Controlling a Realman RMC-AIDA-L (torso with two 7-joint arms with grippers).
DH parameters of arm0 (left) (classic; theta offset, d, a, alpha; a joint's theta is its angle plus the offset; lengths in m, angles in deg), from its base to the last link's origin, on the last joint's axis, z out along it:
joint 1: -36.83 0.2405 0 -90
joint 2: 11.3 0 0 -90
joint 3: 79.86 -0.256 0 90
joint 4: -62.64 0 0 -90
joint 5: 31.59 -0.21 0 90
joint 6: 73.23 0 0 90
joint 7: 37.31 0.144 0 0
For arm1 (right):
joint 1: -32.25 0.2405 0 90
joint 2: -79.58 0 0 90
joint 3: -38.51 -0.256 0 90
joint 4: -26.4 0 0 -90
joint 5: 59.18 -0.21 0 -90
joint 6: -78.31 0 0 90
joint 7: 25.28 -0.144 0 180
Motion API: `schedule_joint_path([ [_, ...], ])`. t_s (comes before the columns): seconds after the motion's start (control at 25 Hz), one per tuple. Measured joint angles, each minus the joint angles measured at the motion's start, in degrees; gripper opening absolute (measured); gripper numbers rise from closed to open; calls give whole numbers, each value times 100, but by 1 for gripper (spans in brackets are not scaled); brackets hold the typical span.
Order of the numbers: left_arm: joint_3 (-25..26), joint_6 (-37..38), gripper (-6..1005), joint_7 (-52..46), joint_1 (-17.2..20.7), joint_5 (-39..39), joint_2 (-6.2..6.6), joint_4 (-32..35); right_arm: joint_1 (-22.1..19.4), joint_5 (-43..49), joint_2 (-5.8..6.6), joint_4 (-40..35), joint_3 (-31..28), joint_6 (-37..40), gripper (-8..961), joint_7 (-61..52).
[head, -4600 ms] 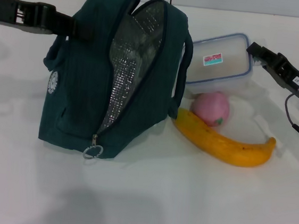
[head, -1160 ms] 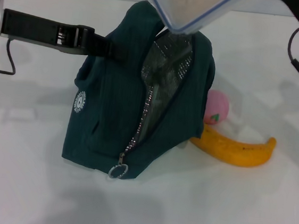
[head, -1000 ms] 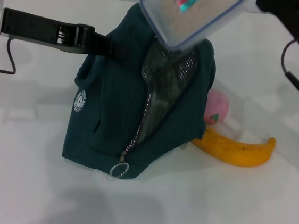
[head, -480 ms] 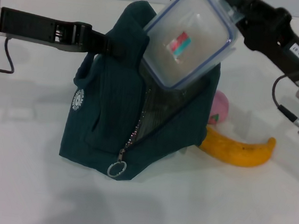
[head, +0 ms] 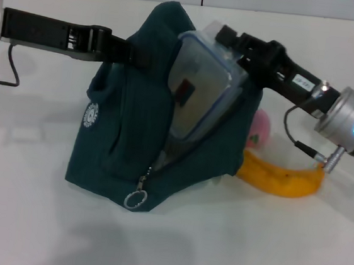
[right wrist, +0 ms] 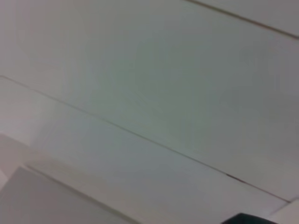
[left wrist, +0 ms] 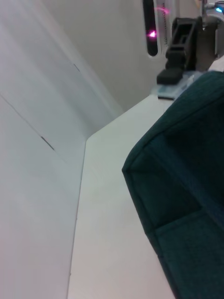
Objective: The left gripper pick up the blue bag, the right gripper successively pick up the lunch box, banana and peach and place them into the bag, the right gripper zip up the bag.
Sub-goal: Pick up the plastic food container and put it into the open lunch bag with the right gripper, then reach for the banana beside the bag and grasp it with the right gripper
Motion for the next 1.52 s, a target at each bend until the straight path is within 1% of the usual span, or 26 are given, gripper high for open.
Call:
schedule_joint_path([
  [0.2,-19,13,43,-8,-3,0,0,0,118,4,0,-54,81,-173,109,228],
  [0.48,-31,18,43,-12,-7,0,8,0,-43,-75,0,-101,-39,-155,113,696],
  [0.68,-31,24,43,-12,-8,0,8,0,-112,-90,0,-113,-102,-106,356,855],
  [0.8,-17,24,43,-9,18,0,17,0,-135,-45,50,-63,-349,98,443,1009],
  [0.92,-7,24,43,-7,24,0,26,0,-183,36,203,-47,-574,342,531,1279],
  [0.96,-4,24,43,-6,28,0,29,0,-187,156,303,-57,-623,422,551,1510],
  [1.0,-1,24,43,-6,37,0,35,0,-181,271,369,-80,-649,439,571,1642],
  [1.08,2,24,43,3,57,0,46,0,-111,698,548,-191,-791,392,612,1949],
  [1.2,4,23,43,20,61,0,52,0,34,1765,816,-483,-1221,96,672,1975],
  [1.24,4,24,43,22,58,0,53,0,53,2100,882,-631,-1362,-19,692,1897],
  [1.28,5,23,43,24,54,0,53,0,70,2677,984,-921,-1599,-227,713,1729],
  [1.32,4,23,43,27,54,0,53,0,46,3230,1056,-1279,-1847,-454,733,1496],
  [1.4,5,23,43,28,56,-4,56,0,-52,4253,1123,-1920,-2296,-796,777,1024],
  [1.44,5,22,43,30,61,-10,59,0,-118,4772,1137,-2255,-2540,-950,801,739],
  [1.52,5,18,43,38,65,-13,60,0,-265,6105,1098,-3075,-3199,-1170,848,-4],
])
